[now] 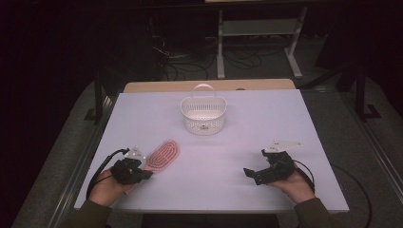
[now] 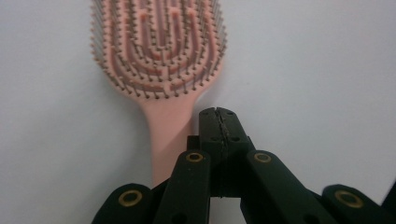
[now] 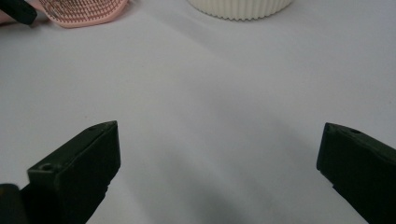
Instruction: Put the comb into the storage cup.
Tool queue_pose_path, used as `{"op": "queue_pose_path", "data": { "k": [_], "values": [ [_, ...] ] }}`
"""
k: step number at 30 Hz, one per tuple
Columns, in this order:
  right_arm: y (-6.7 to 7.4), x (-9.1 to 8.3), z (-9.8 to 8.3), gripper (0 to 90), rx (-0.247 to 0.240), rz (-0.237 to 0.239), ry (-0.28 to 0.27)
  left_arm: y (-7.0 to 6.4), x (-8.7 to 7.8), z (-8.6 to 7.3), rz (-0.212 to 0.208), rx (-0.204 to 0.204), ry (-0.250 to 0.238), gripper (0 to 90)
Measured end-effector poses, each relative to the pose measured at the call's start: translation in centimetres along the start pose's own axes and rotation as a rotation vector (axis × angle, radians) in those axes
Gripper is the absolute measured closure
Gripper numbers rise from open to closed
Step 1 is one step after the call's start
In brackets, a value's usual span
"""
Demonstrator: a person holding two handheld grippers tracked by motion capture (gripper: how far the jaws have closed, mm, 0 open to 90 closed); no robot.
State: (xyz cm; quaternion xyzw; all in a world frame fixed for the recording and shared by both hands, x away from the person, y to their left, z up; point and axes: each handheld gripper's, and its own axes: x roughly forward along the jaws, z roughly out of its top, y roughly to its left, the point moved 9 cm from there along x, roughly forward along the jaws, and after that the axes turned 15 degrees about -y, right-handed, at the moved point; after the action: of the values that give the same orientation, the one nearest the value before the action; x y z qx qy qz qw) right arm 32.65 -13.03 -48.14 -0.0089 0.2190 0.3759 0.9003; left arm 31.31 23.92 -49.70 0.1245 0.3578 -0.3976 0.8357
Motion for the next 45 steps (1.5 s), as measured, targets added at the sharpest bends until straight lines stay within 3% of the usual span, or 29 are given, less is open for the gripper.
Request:
{"op": "queue_pose_path", "data": {
  "k": [9,16,21,27,33,40,45],
  "values": [
    [0.0,0.0,0.0,0.0,-0.001,0.002,0.002,1.5,-0.5,-0.3,0.035,-0.020,-0.026,90.0],
    [0.1,0.0,0.0,0.0,-0.004,0.003,0.003,1.6,-0.6,-0.2,0.028,-0.020,-0.039,90.0],
    [0.0,0.1,0.0,0.0,-0.003,0.003,0.001,1.1,-1.2,1.2,-0.016,-0.022,-0.122,89.0],
    [0.1,0.2,-0.1,0.0,-0.003,0.003,0.006,0.2,-1.5,3.4,-0.072,-0.014,-0.230,78.9],
    [0.0,0.2,-0.1,0.0,-0.003,0.002,0.005,-0.6,-1.5,5.6,-0.122,0.005,-0.332,60.0],
    [0.0,0.1,-0.1,0.0,-0.001,0.002,0.006,-1.5,-0.8,7.5,-0.176,0.040,-0.400,40.0],
    [0.0,0.1,-0.1,0.0,-0.001,0.002,0.006,-1.9,-0.1,8.2,-0.188,0.064,-0.431,28.5]
  ]
}}
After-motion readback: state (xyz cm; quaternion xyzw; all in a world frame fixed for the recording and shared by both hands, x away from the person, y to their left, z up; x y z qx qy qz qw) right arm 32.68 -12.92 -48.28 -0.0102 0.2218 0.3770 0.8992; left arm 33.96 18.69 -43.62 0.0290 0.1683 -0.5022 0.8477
